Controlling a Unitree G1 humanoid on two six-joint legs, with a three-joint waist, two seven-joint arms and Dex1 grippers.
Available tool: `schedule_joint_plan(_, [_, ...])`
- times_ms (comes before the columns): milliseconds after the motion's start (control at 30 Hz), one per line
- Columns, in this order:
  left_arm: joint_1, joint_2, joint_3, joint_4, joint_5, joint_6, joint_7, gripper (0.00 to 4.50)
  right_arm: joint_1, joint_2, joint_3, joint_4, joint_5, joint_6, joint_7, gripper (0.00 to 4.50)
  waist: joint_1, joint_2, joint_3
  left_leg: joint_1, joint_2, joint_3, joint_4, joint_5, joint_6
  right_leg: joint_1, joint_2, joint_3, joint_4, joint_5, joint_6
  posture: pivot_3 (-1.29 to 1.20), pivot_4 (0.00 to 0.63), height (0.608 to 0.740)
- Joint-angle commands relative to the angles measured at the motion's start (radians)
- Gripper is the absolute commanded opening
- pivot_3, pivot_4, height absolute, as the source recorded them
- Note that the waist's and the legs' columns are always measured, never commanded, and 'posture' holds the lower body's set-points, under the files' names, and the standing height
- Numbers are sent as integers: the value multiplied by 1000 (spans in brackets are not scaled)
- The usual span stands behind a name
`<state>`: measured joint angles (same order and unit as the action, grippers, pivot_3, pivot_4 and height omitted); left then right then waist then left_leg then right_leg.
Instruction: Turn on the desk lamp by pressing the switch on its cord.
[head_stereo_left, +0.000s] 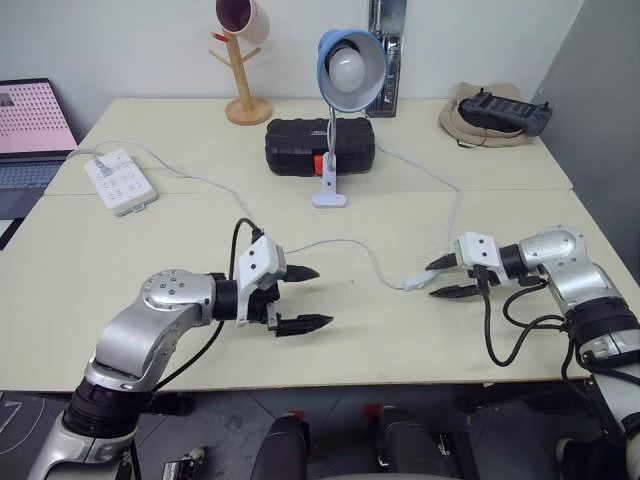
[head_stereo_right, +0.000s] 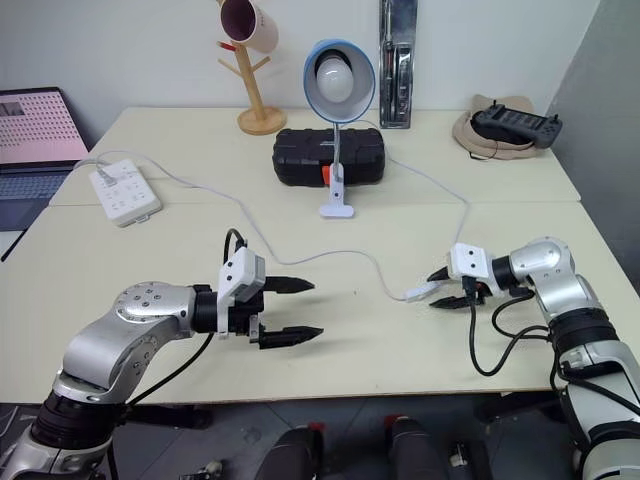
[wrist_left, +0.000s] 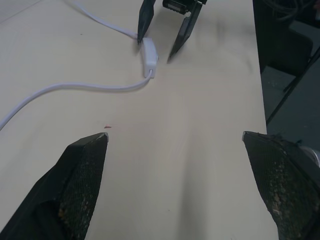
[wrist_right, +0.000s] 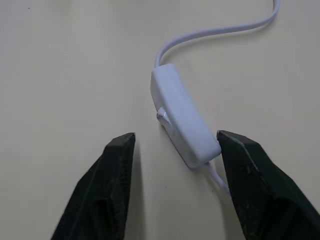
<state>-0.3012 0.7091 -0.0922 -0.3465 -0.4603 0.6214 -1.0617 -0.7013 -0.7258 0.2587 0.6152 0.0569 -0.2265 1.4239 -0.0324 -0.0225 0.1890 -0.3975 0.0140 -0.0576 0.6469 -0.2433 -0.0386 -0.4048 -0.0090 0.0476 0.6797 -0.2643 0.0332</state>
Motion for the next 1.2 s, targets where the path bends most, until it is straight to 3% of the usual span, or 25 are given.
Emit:
schedule_joint_plan(33, [-3,3,0,-42,-15,-4,6,4500,-31,2,-14,2,-5,-20,17,1442,0,0,0,0,0,0,0,0,0,0,0,0,0,0,0,0,150,740])
schedule_joint_plan(200, [9,3,-5,-57,-19,-3,11,4500,-27,5,-18,2,0,-15,20,385,0,0,0,0,0,0,0,0,0,0,0,0,0,0,0,0,150,740])
schedule_joint_plan(367, [11,3,-6,-54,-18,-5,13,4500,-1,3,-40,-31,34,38,20,368,0,0,0,0,0,0,0,0,0,0,0,0,0,0,0,0,150,740])
schedule_joint_plan(500, [12,-10,10,-52,-44,27,34,4500,45,6,-98,-176,126,309,-20,368,1,0,0,0,0,0,0,0,0,0,0,0,0,0,0,0,150,740])
schedule_joint_plan(633, [13,-36,39,-48,-110,105,72,4500,129,-6,-201,-468,335,773,-108,368,2,0,0,0,0,-2,0,0,0,0,0,-1,1,0,0,0,150,740])
schedule_joint_plan(700, [-32,-97,101,-25,-245,248,140,4500,134,11,-294,-580,495,1053,-198,368,2,0,0,-1,0,-2,0,0,0,0,0,-1,1,0,0,0,150,740])
schedule_joint_plan(800, [-98,-193,193,26,-413,404,244,4500,132,56,-409,-670,658,1322,-327,368,3,0,0,-2,0,-4,2,0,0,1,0,-3,1,0,0,0,150,740])
schedule_joint_plan(1033, [-170,-385,332,136,-664,559,479,4500,120,190,-627,-737,893,1611,-570,368,2,0,0,-2,-1,-4,2,0,0,1,0,-3,1,0,0,0,150,740])
schedule_joint_plan(1200, [-206,-485,354,177,-783,577,602,4500,89,238,-717,-739,1014,1731,-681,368,3,0,0,-3,-1,-5,2,0,0,1,0,-3,1,0,0,0,150,740])
